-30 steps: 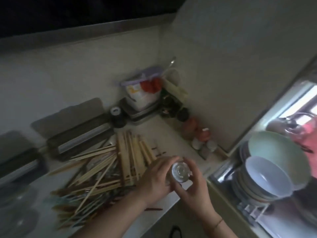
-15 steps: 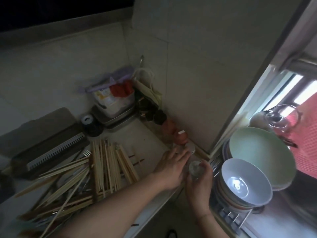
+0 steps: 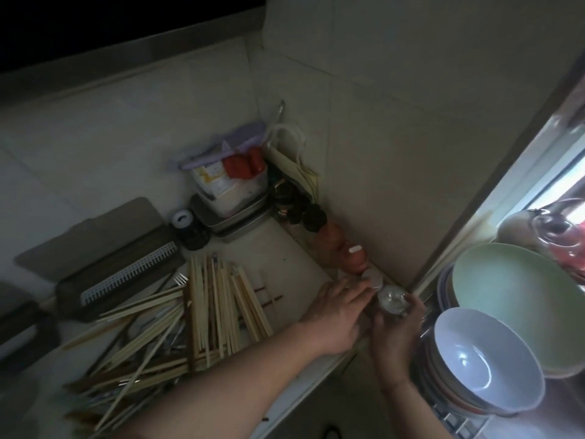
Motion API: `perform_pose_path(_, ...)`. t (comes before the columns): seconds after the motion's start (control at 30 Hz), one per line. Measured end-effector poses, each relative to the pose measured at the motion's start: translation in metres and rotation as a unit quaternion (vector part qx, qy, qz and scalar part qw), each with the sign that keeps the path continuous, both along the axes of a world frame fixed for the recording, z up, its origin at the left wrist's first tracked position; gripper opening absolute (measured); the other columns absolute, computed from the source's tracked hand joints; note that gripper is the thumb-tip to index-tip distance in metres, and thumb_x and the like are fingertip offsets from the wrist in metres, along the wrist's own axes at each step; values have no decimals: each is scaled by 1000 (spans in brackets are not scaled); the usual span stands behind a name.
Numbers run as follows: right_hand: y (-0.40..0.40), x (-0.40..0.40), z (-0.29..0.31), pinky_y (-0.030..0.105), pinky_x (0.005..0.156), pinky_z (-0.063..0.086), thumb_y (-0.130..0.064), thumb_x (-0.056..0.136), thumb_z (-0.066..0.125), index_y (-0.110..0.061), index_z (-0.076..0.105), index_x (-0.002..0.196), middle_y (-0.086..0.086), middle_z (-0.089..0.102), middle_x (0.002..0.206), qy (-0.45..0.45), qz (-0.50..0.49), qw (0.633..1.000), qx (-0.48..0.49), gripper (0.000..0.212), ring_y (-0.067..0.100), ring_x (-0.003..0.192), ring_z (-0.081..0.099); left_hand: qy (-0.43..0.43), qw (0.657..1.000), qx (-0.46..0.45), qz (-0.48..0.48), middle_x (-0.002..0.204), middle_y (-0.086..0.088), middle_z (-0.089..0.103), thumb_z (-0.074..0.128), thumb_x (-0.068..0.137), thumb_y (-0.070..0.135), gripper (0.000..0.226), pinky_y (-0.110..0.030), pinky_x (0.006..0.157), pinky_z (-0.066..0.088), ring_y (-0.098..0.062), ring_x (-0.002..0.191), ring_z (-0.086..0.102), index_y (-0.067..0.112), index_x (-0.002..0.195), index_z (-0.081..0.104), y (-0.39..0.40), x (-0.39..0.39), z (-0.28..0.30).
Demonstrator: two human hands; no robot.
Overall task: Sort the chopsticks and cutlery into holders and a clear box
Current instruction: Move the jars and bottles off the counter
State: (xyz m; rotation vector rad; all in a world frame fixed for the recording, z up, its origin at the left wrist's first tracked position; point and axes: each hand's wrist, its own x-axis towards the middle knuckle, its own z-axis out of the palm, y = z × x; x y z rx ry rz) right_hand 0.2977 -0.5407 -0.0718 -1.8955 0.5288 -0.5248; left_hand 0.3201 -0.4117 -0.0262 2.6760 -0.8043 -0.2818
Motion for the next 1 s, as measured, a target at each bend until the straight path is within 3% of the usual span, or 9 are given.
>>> perform_pose_path(0.07, -1, -3, -6, 47, 104, 38, 3, 73, 68, -17, 35, 130, 6, 46, 126, -5, 10, 1000, -4, 69, 25, 117, 47, -1, 1000, -12, 4, 166, -3, 8, 57, 92, 17, 76, -42, 121, 7, -27, 150, 7, 17, 158, 18, 3, -6, 1)
perform_pose_path(0.2, 12, -22, -18, 45, 113, 24, -25, 63, 64, -1, 30, 135, 19, 34, 138, -43, 20, 997, -56, 84, 33, 129, 35, 0, 997, -49, 56, 166, -4, 4, 57, 94, 20, 68, -43, 121, 4, -30, 151, 7, 14, 155, 28, 28, -32, 4)
perform_pose_path(0.3, 44, -52, -34, 58, 103, 34, -35, 67, 61, 15, 44, 117, 33, 45, 120, -103, 47, 990, -89, 73, 49, 115, 44, -32, 990, -95, 97, 164, -6, 14, 57, 92, 20, 59, -41, 121, 8, -29, 150, 11, 13, 147, 40, 75, -62, -3)
perform_pose_path(0.4, 99, -68, -19, 45, 95, 42, -35, 67, 60, 17, 55, 101, 34, 54, 105, -128, 180, 971, -96, 62, 45, 97, 54, -99, 974, -113, 170, 153, -5, 35, 57, 85, 23, 51, -34, 117, 25, -28, 138, 33, 16, 135, 53, 146, -103, -5)
perform_pose_path(0.5, 167, -73, -1, 31, 91, 43, -33, 70, 58, 3, 60, 106, 28, 55, 109, -164, 342, 917, -121, 51, 39, 100, 55, -127, 937, -100, 310, 132, -2, 50, 59, 82, 23, 48, -28, 102, 38, -22, 117, 48, 21, 130, 57, 225, -152, -1)
perform_pose_path(0.63, 259, -88, 17, 24, 98, 38, -33, 84, 53, -22, 60, 108, 6, 56, 116, -205, 564, 789, -135, 28, 22, 109, 53, -152, 868, 1, 473, 113, 2, 58, 57, 73, 30, 46, -29, 82, 53, -20, 98, 59, 25, 118, 62, 324, -225, 4)
perform_pose_path(0.77, 352, -115, 33, 20, 93, 40, -26, 73, 60, -33, 58, 111, -8, 57, 117, -141, 704, 663, -211, 39, 14, 108, 56, -71, 799, 135, 582, 88, 3, 66, 63, 61, 39, 40, -33, 65, 53, -24, 80, 64, 27, 99, 71, 393, -282, 16)
perform_pose_path(0.87, 418, -143, 36, 27, 90, 47, -40, 74, 56, -33, 58, 115, -7, 66, 109, -130, 736, 599, -287, 42, 21, 107, 60, -19, 760, 155, 630, 101, 2, 67, 61, 74, 38, 44, -38, 79, 48, -26, 96, 61, 27, 116, 65, 425, -311, 17)
perform_pose_path(1.0, 487, -164, 24, 33, 95, 44, -52, 74, 50, -29, 48, 128, -4, 58, 120, -63, 733, 602, -309, 59, 22, 111, 55, -9, 751, 85, 655, 128, 2, 54, 54, 83, 33, 62, -37, 96, 40, -25, 118, 48, 28, 143, 39, 450, -330, 9)
